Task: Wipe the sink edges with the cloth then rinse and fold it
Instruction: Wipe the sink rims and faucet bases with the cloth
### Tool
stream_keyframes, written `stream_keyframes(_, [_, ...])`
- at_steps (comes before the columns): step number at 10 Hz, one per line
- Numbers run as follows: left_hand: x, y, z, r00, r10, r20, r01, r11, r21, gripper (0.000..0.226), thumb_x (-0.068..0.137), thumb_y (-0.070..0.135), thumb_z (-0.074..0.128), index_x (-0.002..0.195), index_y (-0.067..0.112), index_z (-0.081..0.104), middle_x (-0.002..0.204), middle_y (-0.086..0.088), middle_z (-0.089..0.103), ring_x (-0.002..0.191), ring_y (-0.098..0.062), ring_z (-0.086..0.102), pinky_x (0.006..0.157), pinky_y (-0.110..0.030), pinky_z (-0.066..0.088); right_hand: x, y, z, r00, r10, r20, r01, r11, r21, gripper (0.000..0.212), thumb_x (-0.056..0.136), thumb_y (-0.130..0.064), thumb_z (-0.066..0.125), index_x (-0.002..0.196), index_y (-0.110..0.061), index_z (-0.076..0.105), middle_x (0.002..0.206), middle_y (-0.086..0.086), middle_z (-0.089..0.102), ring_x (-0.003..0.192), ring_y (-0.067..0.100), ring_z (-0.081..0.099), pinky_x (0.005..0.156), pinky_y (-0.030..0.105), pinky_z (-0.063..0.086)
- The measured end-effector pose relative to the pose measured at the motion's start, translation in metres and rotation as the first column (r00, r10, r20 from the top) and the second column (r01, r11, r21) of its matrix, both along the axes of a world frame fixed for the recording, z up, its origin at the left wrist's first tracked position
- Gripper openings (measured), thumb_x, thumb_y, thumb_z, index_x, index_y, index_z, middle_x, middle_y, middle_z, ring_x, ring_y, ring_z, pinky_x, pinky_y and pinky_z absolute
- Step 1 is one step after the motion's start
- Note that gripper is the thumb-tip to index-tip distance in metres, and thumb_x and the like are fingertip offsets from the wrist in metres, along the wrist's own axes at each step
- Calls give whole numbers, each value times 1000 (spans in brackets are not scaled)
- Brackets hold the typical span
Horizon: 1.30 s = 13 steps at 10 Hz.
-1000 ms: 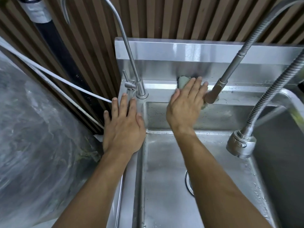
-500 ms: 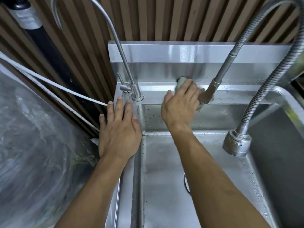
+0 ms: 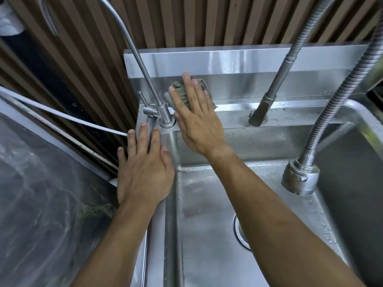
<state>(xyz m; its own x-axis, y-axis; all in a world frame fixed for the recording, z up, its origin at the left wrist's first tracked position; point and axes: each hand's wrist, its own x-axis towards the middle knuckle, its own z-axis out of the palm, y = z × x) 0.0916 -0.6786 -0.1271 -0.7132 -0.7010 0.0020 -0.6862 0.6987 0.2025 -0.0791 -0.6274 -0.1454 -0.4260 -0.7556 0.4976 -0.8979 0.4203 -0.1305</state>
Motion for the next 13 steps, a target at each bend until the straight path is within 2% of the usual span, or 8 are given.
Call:
stream_keyframes(2, [1,1,2,1000,1,-4,-1,1000,21,60,106,42,12,165,29,9,174,4,-4,159,-24,-4,128,-53,7,2,18,-2,892,-351,286,423,872,-248,50,105,-17,56,152,-30,49,142,19,43,128,35,44,107,48,47])
stream_keyframes(3, [-1,1,3,1000,3,-5,-3,1000,23,60,106,41,14,165,29,9,174,3,-4,159,-23,-5,128,-53,7,-5,24,1,812,-397,429,559,742,-370,46,101,-13,62,144,-27,59,137,14,47,128,29,47,93,40,55])
stream_keyframes(4, [0,1,2,1000,4,-4,-4,1000,22,60,107,41,13,165,29,8,174,3,-5,159,-23,-5,128,-53,7,2,6,9,753,-363,548,633,627,-454,44,95,2,60,134,-18,64,133,13,47,125,26,47,101,39,53])
stream_keyframes(6, [1,1,3,1000,6,1,-6,1000,30,60,106,41,13,165,29,8,174,3,-5,159,-23,-6,128,-53,7,13,-7,14,920,-214,328,326,881,-342,37,95,-1,61,126,-21,66,132,13,51,118,28,48,95,44,52])
stream_keyframes(8, [1,2,4,1000,3,5,-3,1000,15,60,106,41,15,165,27,10,174,2,-1,159,-25,-3,127,-54,10,-3,-4,27,645,-550,531,754,573,-322,43,103,-17,55,143,-4,45,140,17,43,120,30,47,101,39,45])
stream_keyframes(9, [0,1,3,1000,3,9,-3,1000,20,61,106,41,14,165,28,10,174,2,-2,159,-25,-3,127,-54,10,10,-3,22,644,-648,407,754,629,-192,66,106,-33,51,157,1,27,156,22,35,131,33,45,109,40,34])
stream_keyframes(11, [-1,0,1,1000,4,6,-4,1000,14,62,105,42,14,165,28,10,174,2,-2,159,-25,-2,126,-54,11,14,26,-16,890,-421,176,426,905,6,59,112,-39,24,165,-16,13,172,15,-4,160,33,-5,128,49,9])
stream_keyframes(13, [0,-1,-1,1000,-1,0,1,1000,3,61,106,41,17,165,27,14,174,1,3,159,-27,3,125,-56,14,11,26,-12,767,-573,289,604,797,-23,64,110,-40,25,166,-16,4,171,21,-4,159,36,-1,124,43,22])
